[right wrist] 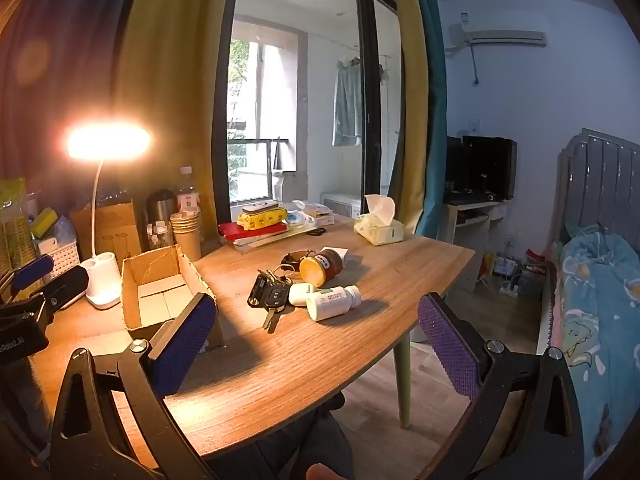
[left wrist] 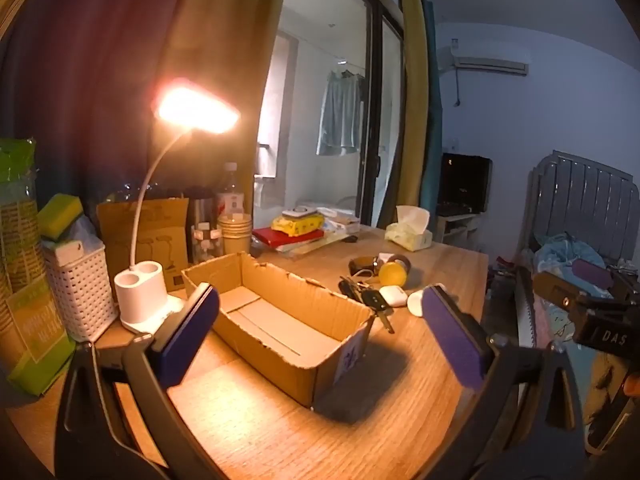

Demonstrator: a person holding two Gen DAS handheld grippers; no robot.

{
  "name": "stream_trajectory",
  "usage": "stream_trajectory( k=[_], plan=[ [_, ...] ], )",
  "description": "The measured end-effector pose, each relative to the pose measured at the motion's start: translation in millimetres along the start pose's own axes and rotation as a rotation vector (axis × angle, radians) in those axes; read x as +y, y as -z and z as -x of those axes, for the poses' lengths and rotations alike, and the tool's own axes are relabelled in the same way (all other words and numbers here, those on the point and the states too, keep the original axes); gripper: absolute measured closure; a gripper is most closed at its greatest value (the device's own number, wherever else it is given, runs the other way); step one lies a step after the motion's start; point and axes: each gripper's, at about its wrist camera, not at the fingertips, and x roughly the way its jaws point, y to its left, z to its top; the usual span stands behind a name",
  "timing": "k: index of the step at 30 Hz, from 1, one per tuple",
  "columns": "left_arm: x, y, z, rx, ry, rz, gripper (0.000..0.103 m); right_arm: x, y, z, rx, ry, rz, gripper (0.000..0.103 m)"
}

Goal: Organize rigid objects

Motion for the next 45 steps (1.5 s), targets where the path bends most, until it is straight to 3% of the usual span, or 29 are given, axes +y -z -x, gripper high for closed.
stream_trajectory(
  k=[14, 22, 33, 45],
  plan=[
    [0.2, -1.4, 2.4, 0.009, 0.047, 0.002, 0.003, -4.0, -0.9, -0.8, 0.000, 0.003, -0.008, 0.000],
    [4.2, -1.3, -5.0, 0.043, 0.015, 0.013, 0.004, -4.4, -0.9, -0.7, -0.002, 0.002, -0.011, 0.000],
    [2.2, -2.1, -1.8, 0.022, -0.022, 0.004, 0.004, -4.9, -3.5, 2.0, 0.000, 0.003, -0.006, 0.000],
    [0.2, -5.0, 1.6, 0.015, -0.004, 0.004, 0.004, -3.9, -3.4, 3.1, 0.002, 0.001, -0.005, 0.000]
  ],
)
